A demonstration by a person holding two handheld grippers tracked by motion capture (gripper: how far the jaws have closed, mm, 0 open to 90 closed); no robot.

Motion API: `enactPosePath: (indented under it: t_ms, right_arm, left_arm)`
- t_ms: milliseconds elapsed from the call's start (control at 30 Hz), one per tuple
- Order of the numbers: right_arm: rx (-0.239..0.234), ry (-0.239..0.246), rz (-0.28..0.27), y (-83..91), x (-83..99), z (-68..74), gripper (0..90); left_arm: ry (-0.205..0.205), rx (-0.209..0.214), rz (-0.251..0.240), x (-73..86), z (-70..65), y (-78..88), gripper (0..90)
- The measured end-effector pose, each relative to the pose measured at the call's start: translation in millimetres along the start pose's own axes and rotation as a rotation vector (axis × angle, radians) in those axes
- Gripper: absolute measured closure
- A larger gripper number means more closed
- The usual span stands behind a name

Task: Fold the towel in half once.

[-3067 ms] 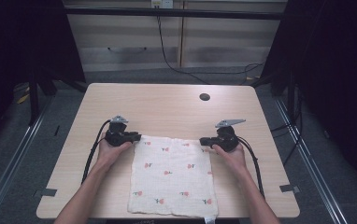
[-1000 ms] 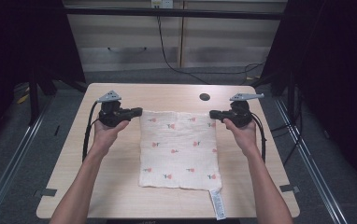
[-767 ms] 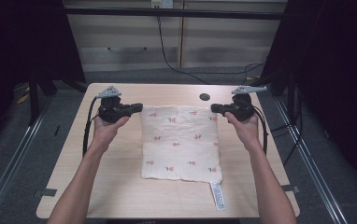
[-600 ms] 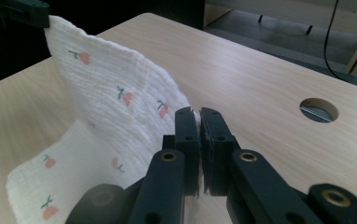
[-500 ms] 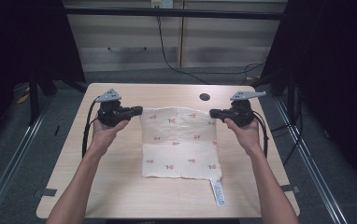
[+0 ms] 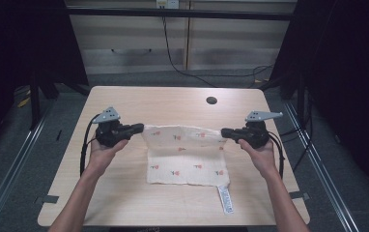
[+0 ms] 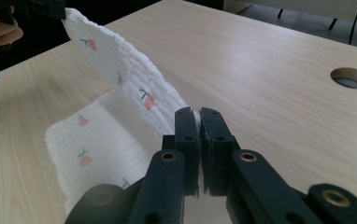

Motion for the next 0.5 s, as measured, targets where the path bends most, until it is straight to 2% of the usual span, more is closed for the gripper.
enactPosePath:
  t_ms: [167, 233, 367, 500]
  right_arm:
    - [-0.006, 0.001, 0.009, 6.9, 14.1, 5.5, 86.3]
    - [-0.011, 0.006, 0.011, 9.2, 17.5, 8.3, 86.3]
    - [-0.018, 0.02, 0.02, 11.6, 23.7, 16.4, 86.3]
    - [-0.016, 0.026, 0.039, 13.4, 31.5, 20.3, 86.3]
  left_arm:
    - [0.01, -0.013, 0.024, 12.7, -2.4, 5.2, 88.1]
    - [0.015, -0.007, 0.019, 14.6, -4.3, 8.3, 88.0]
    - [-0.014, -0.002, 0.058, 22.2, -12.8, 10.0, 88.1]
    - [-0.009, 0.01, 0.038, 25.6, -17.3, 14.0, 88.1]
Point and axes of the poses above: each handheld gripper's, and its own axes: y roughly backward along the jaws, x roughly out of its underside, z roughly to its left, the point moved 6 cm from there along -y, roughly forward along the jaws, and after that the axes turned 8 degrees about x, right-handed, at the moved point
